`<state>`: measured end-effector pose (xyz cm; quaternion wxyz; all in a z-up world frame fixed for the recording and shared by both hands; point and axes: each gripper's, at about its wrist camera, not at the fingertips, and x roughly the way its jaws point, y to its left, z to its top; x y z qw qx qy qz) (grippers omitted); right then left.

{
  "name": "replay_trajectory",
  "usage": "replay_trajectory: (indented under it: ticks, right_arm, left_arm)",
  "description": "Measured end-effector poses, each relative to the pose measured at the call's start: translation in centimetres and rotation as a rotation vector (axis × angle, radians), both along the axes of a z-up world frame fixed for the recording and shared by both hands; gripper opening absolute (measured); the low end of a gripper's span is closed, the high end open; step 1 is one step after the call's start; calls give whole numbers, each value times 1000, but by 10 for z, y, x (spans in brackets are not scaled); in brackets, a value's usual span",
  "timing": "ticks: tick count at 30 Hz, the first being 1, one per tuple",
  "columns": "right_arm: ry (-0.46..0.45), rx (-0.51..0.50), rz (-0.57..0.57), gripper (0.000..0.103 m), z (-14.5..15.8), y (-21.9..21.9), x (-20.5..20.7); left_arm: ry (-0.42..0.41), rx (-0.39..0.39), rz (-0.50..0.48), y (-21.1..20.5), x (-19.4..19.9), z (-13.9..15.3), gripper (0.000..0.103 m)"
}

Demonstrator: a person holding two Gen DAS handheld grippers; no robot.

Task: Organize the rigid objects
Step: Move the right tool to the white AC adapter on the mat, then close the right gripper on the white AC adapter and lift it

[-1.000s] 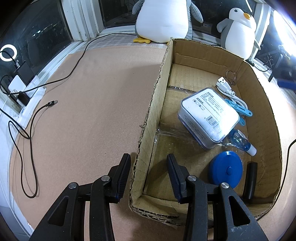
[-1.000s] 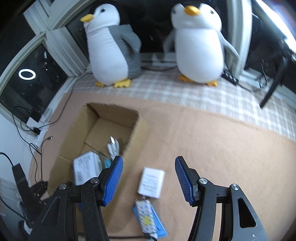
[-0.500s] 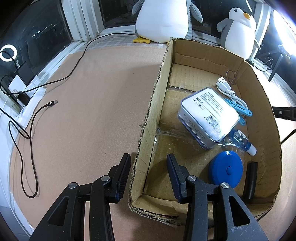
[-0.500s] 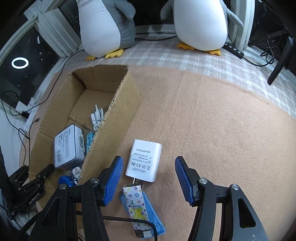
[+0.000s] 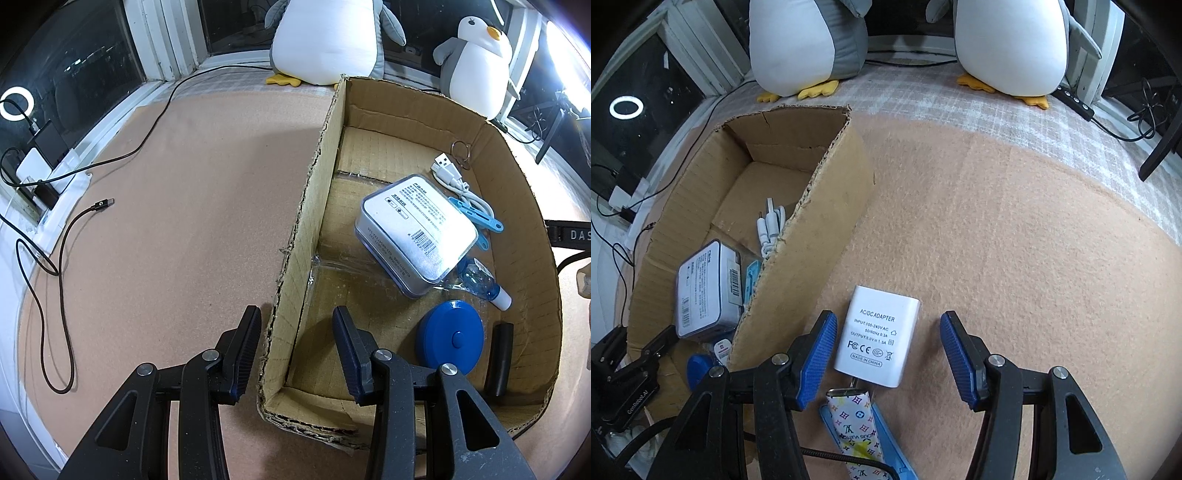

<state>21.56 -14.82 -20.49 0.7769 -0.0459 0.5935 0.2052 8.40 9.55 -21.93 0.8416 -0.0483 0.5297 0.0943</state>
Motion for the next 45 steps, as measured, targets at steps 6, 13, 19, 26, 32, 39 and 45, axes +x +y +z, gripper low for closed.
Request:
replay_trajectory:
  ticks: [6,13,19,26,32,39,45]
  right_arm:
    - [-18,-50,-19,48,-1,-2,4]
    - [-11,-59,-42,47,0,-14,2]
    - [18,4,-129,49,5,-34,-7]
    - [122,130,-340,50,1,-62,-14]
    - [220,232,-447,50,-5,-72,-18]
    - [188,161,-404,50,-4,-51,-12]
    - [119,28,-296,46,-2,-27,-7]
  left_arm:
    - [0,0,-1,0,0,0,44]
    - [0,-1,0,0,0,0,44]
    - [0,-1,0,0,0,0,44]
    - [-3,-4,2,-1,-1,0,44]
    - [-6,-13,2,-2,-1,0,44]
    - [-7,-17,2,-1,-1,0,44]
    - [-7,-21,3,0,0,1,44]
